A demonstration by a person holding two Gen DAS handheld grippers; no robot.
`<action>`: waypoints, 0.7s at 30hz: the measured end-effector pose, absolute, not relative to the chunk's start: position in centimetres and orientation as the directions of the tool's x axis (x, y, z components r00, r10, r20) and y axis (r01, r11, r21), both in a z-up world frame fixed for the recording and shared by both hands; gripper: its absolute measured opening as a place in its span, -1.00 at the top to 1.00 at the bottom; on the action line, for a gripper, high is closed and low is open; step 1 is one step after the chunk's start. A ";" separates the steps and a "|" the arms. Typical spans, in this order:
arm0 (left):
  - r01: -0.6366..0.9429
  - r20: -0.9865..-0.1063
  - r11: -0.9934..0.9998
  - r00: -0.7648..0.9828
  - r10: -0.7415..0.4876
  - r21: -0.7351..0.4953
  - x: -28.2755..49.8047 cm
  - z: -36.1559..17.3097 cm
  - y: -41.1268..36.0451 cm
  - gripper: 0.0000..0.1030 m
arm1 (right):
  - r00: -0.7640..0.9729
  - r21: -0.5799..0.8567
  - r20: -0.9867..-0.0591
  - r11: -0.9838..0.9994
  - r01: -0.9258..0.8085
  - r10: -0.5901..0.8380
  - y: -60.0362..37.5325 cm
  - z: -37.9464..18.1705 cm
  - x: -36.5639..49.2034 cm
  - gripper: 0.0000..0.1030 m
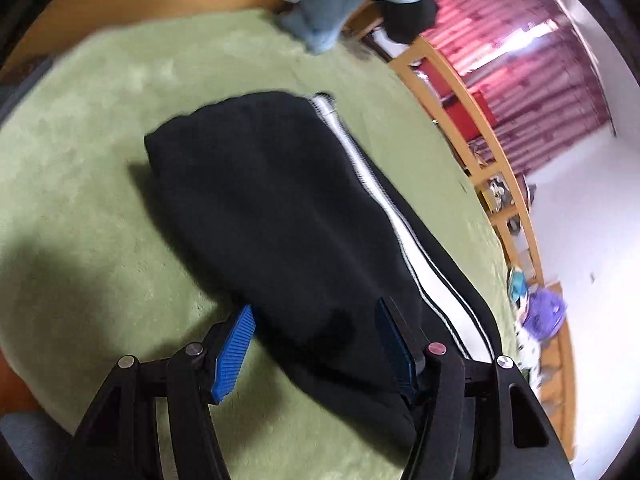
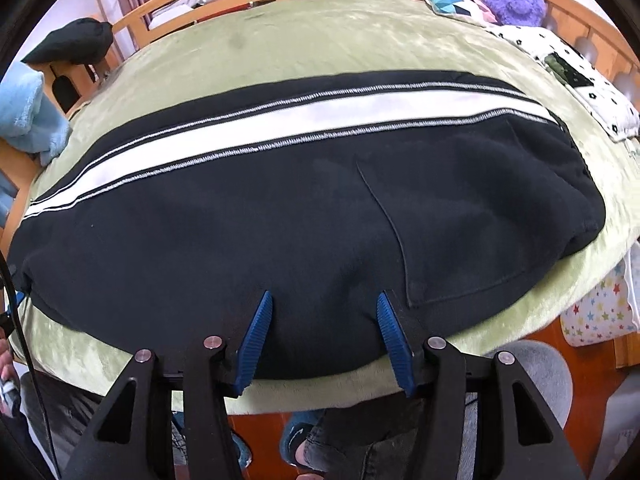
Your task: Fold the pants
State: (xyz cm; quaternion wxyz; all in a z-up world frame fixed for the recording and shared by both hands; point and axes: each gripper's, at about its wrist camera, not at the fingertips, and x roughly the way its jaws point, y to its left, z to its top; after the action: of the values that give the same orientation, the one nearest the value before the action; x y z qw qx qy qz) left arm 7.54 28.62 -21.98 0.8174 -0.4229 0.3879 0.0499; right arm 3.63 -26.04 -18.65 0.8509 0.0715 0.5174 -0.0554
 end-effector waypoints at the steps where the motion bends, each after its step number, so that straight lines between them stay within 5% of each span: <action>1: -0.406 -0.665 0.618 0.698 -0.266 -0.673 7.6 -22.3 28.5 -0.14 | 0.455 0.068 -0.890 0.982 0.175 -0.020 -25.9 -18.8 3.6 -0.06; 9: -0.438 -0.609 0.540 0.772 -0.184 -0.719 6.5 -22.3 30.6 -0.07 | 0.435 0.047 -0.900 0.983 0.176 -0.035 -24.8 -19.0 4.4 -0.06; 12: -0.427 -0.590 0.526 0.785 -0.188 -0.736 7.3 -22.1 31.8 0.47 | 0.430 0.035 -0.902 0.985 0.170 -0.042 -24.2 -19.0 4.8 -0.06; 13: -0.418 -0.590 0.539 0.785 -0.190 -0.731 7.9 -21.8 31.9 0.88 | 0.429 0.029 -0.902 0.985 0.168 -0.046 -24.0 -19.1 5.0 -0.06; 21: -0.402 -0.571 0.594 0.812 -0.120 -0.697 7.5 -18.8 34.2 0.90 | 0.429 0.028 -0.902 0.984 0.173 -0.050 -23.9 -18.9 4.9 -0.07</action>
State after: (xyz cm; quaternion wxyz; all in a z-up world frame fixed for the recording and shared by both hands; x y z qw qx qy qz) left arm 7.47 34.16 -18.78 0.8426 -0.4429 0.2946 0.0837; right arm 4.94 -23.89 -18.87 0.8432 0.0582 0.5303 -0.0661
